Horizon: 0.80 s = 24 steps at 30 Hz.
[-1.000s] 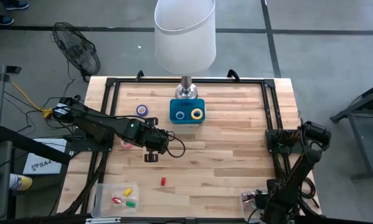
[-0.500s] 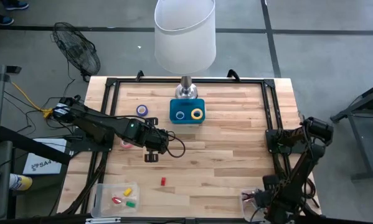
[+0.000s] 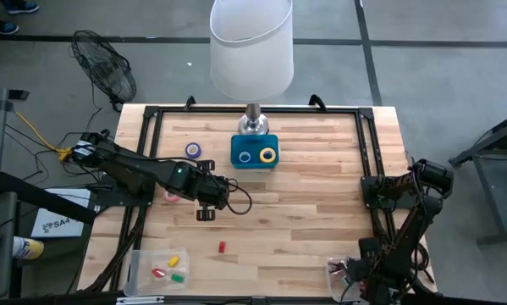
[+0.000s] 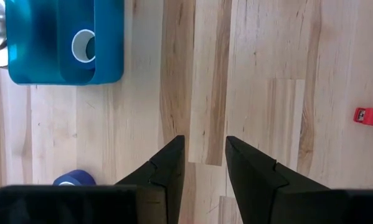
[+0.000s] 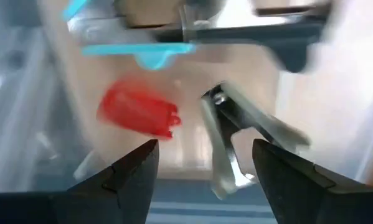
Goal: Pick and place Stapler, Stapler remover, tape
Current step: Put the top red stapler into the left transparent bin
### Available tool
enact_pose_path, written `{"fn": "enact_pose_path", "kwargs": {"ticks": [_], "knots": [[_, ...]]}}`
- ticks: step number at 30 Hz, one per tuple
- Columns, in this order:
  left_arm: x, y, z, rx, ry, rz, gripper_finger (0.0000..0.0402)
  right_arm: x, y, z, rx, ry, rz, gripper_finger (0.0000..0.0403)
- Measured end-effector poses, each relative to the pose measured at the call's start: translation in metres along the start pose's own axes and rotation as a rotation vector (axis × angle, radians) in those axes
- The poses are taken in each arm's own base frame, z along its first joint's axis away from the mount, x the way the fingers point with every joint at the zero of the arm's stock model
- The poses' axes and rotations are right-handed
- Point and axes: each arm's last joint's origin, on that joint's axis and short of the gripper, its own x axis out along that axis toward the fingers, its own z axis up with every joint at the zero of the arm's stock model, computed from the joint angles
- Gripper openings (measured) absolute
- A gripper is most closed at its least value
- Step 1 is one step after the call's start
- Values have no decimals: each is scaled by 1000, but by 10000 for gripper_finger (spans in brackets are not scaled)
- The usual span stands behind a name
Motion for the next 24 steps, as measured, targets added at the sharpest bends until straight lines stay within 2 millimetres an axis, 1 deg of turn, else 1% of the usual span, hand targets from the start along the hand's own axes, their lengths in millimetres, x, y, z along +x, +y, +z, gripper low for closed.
{"fn": "enact_pose_path", "kwargs": {"ticks": [2,6,9,13,17,20,22,24], "knots": [[0,0,0,0,0,0,113,-1,-2,0,28,-5,-17,252],[0,0,0,0,1,-3,113,-5,1,0,12,-7,37,252],[0,0,0,1,3,-3,113,-15,2,-1,2,-25,95,252],[0,0,0,1,3,-3,113,-27,-1,-4,15,-56,108,252],[0,0,0,1,4,-8,113,-36,-1,-3,113,-52,183,252],[0,-1,0,1,8,-22,113,-40,7,-1,209,-27,292,252],[0,-1,0,0,8,-24,113,-41,13,1,294,-18,349,252],[0,-1,0,0,7,-24,113,-40,15,2,398,-1,366,252]]}}
